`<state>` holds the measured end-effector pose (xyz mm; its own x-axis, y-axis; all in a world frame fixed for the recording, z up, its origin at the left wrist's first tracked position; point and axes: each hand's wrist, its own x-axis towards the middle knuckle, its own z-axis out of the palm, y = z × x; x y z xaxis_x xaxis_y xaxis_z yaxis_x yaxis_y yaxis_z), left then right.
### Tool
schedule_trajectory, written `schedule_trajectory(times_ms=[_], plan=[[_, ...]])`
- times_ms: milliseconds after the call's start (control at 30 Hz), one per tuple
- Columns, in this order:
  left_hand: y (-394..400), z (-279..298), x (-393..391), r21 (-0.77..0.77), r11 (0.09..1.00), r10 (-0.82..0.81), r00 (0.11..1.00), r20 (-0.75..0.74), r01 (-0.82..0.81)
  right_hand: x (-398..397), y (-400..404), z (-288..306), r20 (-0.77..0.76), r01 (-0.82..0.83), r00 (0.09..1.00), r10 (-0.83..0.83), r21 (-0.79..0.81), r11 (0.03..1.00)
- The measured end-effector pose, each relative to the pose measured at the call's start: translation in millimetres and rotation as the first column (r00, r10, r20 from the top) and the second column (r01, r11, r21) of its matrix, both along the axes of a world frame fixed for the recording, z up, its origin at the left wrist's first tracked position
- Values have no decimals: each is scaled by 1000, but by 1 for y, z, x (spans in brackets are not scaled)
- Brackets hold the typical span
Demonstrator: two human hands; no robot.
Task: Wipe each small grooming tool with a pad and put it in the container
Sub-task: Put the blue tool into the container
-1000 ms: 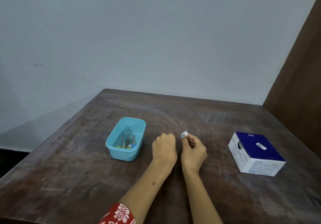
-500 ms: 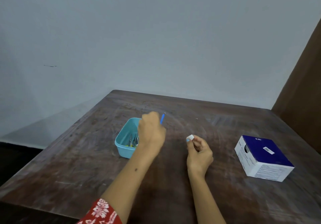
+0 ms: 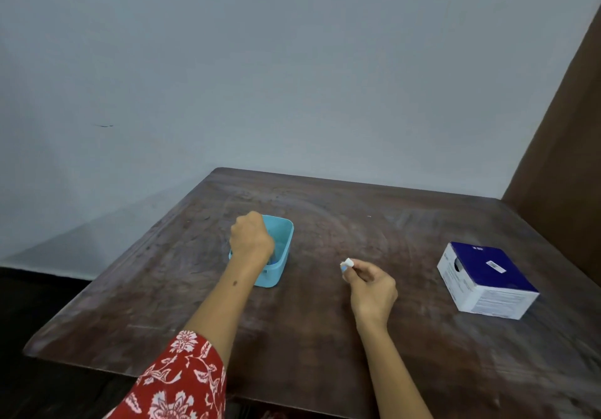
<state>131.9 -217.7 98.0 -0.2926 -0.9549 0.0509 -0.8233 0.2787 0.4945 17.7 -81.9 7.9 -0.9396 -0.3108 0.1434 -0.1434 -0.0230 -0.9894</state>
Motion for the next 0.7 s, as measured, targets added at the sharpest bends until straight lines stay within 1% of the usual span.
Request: schedule_trajectory(times_ms=[67, 100, 167, 200, 267, 300, 367, 433, 500, 600, 700], plan=[[3, 4, 4, -26, 1000, 0, 1000, 4, 0, 3, 5, 2, 50, -25, 998, 29, -65, 998], [7, 7, 5, -72, 997, -7, 1000, -26, 6, 4, 10, 4, 64, -26, 997, 32, -90, 996], [21, 14, 4, -210, 976, -82, 986, -147, 49, 6, 19, 9, 74, -40, 996, 50, -124, 991], [33, 15, 1, -279, 956, -156, 960, -234, 88, 7, 25, 13, 81, -51, 995, 63, -151, 987], [67, 16, -8, -349, 920, -316, 862, -395, 177, 9, 40, 22, 95, -69, 991, 93, -225, 972], [88, 13, -13, -353, 907, -379, 814, -440, 231, 11, 50, 26, 88, -70, 991, 96, -256, 964], [130, 3, -23, -323, 882, -465, 742, -484, 342, 13, 73, 33, 56, -60, 995, 80, -288, 956], [175, -9, -34, -269, 855, -515, 665, -541, 443, 13, 104, 35, 25, -41, 998, 51, -302, 952], [215, -22, -42, -238, 833, -528, 587, -614, 500, 11, 139, 31, 4, 0, 1000, 1, -313, 950], [281, -48, -58, -191, 788, -534, 496, -684, 585, 3, 205, 11, -9, 154, 987, -161, -241, 958], [345, -81, -73, -122, 699, -570, 447, -689, 705, -3, 270, -22, -77, 350, 928, -364, -153, 924]])
